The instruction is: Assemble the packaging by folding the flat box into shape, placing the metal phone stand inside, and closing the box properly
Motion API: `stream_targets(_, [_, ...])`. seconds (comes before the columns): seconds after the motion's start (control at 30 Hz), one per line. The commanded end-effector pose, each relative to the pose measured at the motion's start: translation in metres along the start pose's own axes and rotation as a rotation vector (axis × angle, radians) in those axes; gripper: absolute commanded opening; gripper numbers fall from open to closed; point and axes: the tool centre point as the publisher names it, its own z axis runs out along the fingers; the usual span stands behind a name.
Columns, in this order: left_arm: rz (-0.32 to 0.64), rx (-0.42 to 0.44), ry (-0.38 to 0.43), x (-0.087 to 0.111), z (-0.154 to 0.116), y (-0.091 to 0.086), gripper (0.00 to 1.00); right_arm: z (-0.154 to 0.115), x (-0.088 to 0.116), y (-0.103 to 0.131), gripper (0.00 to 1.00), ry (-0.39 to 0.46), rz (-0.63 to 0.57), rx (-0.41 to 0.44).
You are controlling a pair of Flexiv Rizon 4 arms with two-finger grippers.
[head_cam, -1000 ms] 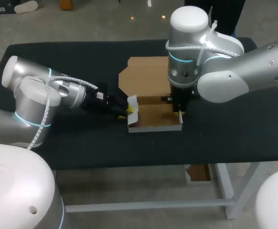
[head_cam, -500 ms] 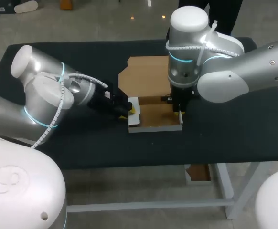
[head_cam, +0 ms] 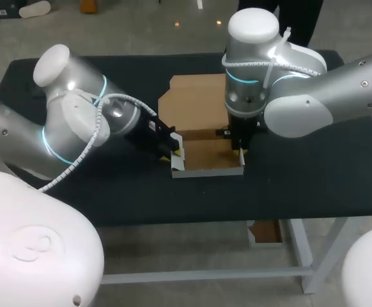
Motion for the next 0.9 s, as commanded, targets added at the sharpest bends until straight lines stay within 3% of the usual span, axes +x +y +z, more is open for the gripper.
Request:
stream_targets(0.03, [-0.006,-0.016,-0.262,0.0025,0.0105,-0.0053,0.33,-0.0008,0.0021,0.0004,0.00,-0.003,-0.001,0.005])
stream_targets(0.53, [-0.011,0.013,-0.482,-0.0013,0.0162,-0.0081,0.27,-0.0008,0.0021,0.0004,0.00,-0.003,-0.001,0.005])
stream_targets(0.9, [-0.036,0.015,-0.580,-0.0011,0.0182,-0.0106,0.19,-0.0008,0.0021,0.0004,0.00,-0.003,-0.001,0.005])
